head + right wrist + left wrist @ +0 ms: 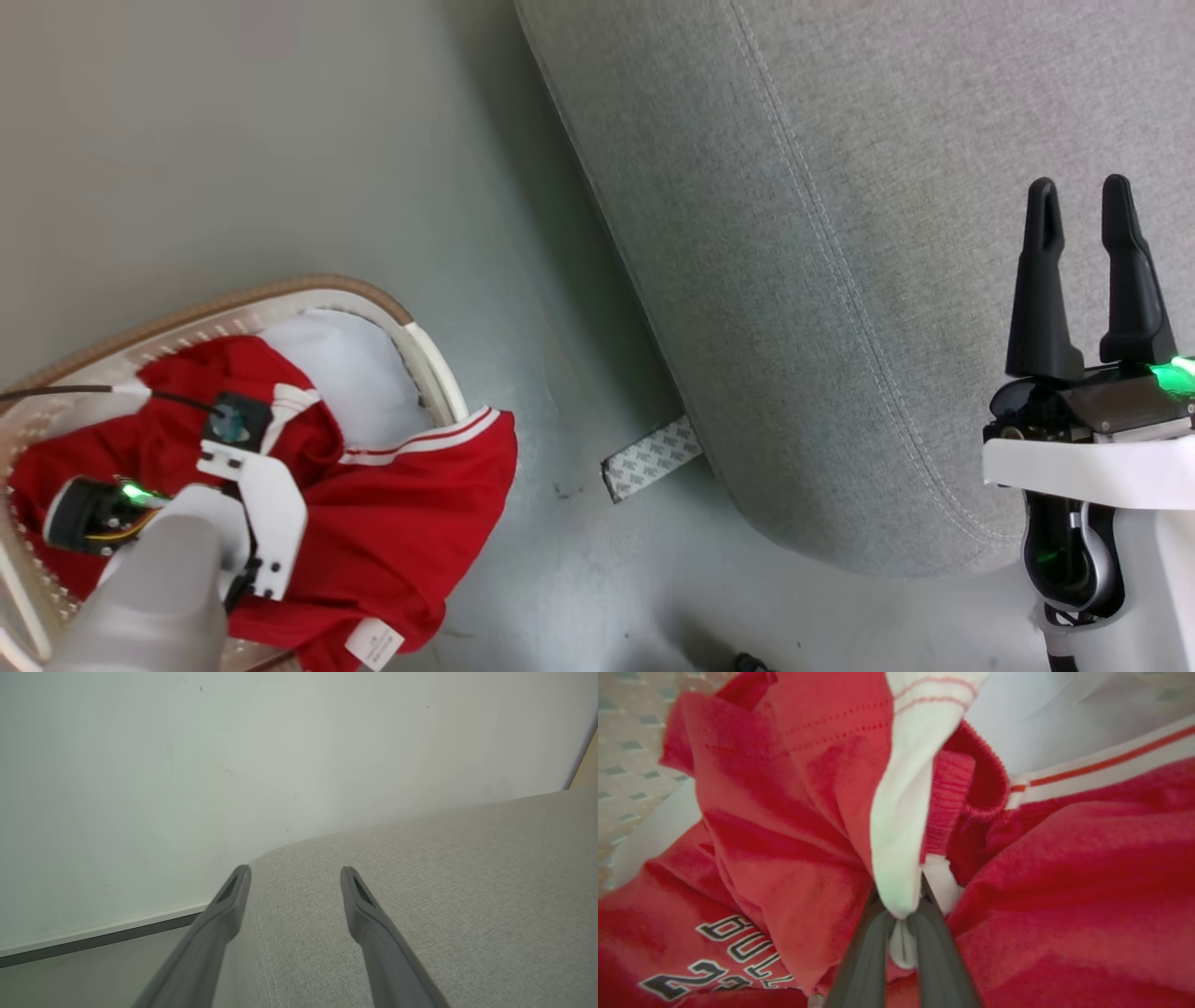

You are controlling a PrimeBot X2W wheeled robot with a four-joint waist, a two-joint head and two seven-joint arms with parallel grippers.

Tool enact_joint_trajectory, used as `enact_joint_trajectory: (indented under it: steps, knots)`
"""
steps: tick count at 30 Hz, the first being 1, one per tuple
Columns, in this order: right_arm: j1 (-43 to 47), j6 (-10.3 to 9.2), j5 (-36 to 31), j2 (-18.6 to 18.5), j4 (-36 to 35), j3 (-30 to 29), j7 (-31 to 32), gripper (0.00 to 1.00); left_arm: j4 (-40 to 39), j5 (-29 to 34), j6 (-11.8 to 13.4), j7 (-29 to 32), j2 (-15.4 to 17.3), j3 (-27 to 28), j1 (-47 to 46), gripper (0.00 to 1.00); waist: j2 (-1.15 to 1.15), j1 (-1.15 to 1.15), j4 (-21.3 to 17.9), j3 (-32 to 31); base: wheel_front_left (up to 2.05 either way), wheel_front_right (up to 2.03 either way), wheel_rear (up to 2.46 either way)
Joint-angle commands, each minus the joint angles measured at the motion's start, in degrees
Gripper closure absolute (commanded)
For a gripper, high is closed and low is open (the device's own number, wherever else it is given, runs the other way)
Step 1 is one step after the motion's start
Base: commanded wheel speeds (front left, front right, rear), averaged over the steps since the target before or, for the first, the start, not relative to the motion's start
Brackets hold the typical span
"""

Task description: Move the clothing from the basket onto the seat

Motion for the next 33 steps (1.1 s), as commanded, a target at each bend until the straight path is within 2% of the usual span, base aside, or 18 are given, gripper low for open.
enact_joint_trajectory:
  steps: [1,9,16,23,33]
  knots:
    - [-0.9,-0.12,-0.4,-0.2,0.3,0.1,0.0,0.00,0.1,-0.4,-0.1,-0.6,-0.3,0.0,0.1,1.00,0.00,0.00,0.5,-1.0,0.00,0.00,0.00]
    - [0.4,-0.12,-5.6,-0.2,1.2,-1.3,0.0,0.00,0.2,-3.2,-0.4,-5.9,-4.6,0.7,2.9,1.00,0.00,0.00,4.4,-9.4,0.00,0.00,0.00]
    - [3.1,-0.12,-9.6,-0.2,2.5,-2.2,0.0,0.00,0.1,-6.0,-1.5,-12.3,-9.6,0.8,4.5,1.00,0.00,0.00,10.4,-18.3,0.00,0.00,0.00]
    - [6.1,-0.12,-12.1,-0.2,4.4,-2.4,0.0,0.00,-1.1,-9.0,-2.2,-17.7,-12.7,-0.1,6.5,1.00,0.00,0.00,16.8,-26.3,0.00,0.00,0.00]
    - [10.4,-0.12,-11.7,-0.2,8.0,0.4,0.0,0.00,-13.8,-19.6,-2.3,-20.2,-13.7,-10.9,12.0,1.00,0.00,0.00,24.2,-35.0,0.00,0.00,0.00]
